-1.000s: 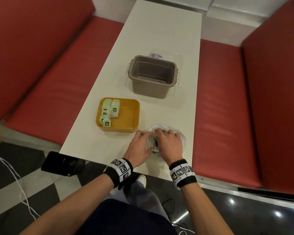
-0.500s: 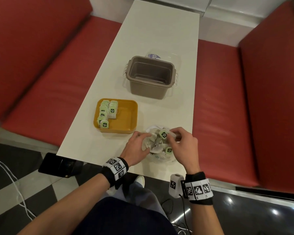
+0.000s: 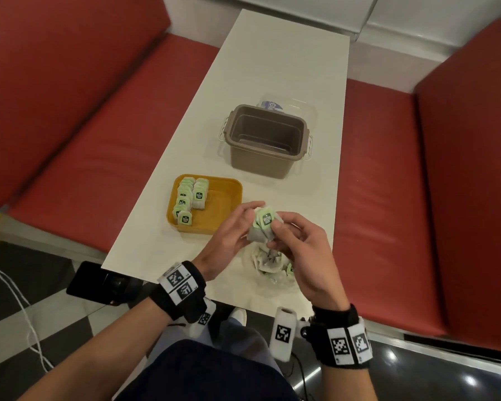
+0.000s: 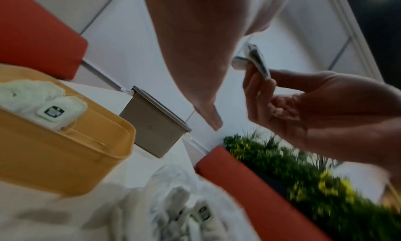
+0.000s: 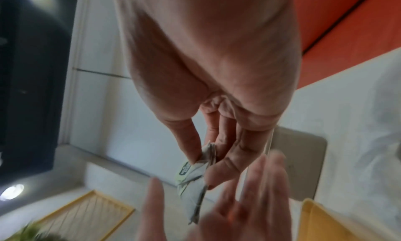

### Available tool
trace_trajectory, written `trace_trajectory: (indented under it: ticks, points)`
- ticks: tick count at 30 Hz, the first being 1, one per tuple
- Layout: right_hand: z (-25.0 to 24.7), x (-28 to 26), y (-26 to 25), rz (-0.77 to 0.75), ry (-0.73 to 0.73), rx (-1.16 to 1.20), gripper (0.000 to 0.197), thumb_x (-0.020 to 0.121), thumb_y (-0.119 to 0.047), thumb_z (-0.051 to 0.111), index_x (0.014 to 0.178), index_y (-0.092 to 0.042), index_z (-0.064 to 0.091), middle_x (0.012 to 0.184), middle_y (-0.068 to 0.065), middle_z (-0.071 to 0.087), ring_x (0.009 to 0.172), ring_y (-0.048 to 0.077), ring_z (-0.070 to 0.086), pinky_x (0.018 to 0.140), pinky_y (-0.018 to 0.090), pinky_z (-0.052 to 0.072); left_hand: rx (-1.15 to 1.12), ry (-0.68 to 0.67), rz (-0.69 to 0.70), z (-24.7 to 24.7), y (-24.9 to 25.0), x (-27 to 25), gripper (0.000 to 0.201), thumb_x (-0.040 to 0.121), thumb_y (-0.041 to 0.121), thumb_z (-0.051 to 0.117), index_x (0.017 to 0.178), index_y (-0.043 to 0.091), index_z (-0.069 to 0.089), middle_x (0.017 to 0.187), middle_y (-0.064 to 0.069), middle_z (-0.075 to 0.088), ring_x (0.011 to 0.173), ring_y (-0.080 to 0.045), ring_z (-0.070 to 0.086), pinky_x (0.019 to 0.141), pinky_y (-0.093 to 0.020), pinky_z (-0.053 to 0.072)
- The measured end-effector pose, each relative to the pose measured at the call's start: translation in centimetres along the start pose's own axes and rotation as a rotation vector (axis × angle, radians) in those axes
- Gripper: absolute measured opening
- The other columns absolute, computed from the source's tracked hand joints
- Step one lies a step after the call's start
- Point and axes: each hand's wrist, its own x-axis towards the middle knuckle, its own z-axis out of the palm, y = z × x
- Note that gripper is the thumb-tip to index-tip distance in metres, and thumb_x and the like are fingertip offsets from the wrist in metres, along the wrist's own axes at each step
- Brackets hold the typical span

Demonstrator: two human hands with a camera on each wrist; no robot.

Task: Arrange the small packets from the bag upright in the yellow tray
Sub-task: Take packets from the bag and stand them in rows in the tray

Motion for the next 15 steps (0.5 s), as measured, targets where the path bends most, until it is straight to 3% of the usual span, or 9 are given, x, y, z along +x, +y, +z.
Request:
trace_trajectory:
  ticks: [2,5,7,12,15]
  points:
    - [1.8,0.5,0.0,-0.034,-0.022,-0.021,0.014,0.105,-0.009,0.069,0.117,-0.007,0.077,0.102,0.012,0.08,0.087,0.019,0.074,0.081,0.028,0.062,-0.141,-0.021,0.01,0.2,0.8,-0.1,0.065,0.106,0.055,0.055,0.154,0.012,0.047,0.14,-0.017,0.065,0.126,-0.031,0.063,0.104,-0.046,0.053]
    - [3.6,1.5,0.8,-0.09,0.02,-0.146,0.014,0.104,-0.017,0.074,0.117,-0.011,0.077,0.107,0.01,0.082,0.102,0.027,0.079,0.092,0.047,0.065,-0.092,0.079,0.012,-0.1,1.5,-0.1,0.046,0.108,0.038,0.059,0.147,0.014,0.055,0.125,-0.008,0.074,0.119,-0.027,0.069,0.102,-0.048,0.054]
    - [4.3,2.2,1.4,-0.119,0.05,-0.239,0.014,0.102,-0.021,0.078,0.115,-0.016,0.078,0.107,0.005,0.082,0.103,0.025,0.08,0.096,0.054,0.064,-0.047,0.118,0.011,-1.0,1.4,-0.2,0.041,0.104,0.032,0.063,0.142,0.016,0.06,0.127,-0.009,0.074,0.121,-0.028,0.069,0.106,-0.047,0.055]
    - [5.4,3.3,1.4,-0.073,-0.07,-0.353,0.019,0.105,-0.025,0.075,0.123,-0.026,0.08,0.109,0.001,0.083,0.102,0.022,0.08,0.099,0.053,0.063,-0.032,0.152,0.008,-3.9,1.5,-0.5,0.033,0.111,0.021,0.054,0.142,0.013,0.062,0.134,-0.017,0.071,0.128,-0.035,0.068,0.108,-0.05,0.056]
    - [6.3,3.9,0.9,-0.105,-0.107,-0.368,0.029,0.107,-0.013,0.068,0.128,-0.031,0.078,0.112,0.0,0.08,0.102,0.024,0.08,0.095,0.045,0.066,-0.042,0.203,-0.001,-6.0,2.0,-0.4,0.031,0.111,0.019,0.055,0.14,0.013,0.063,0.133,-0.018,0.071,0.128,-0.034,0.068,0.108,-0.056,0.056]
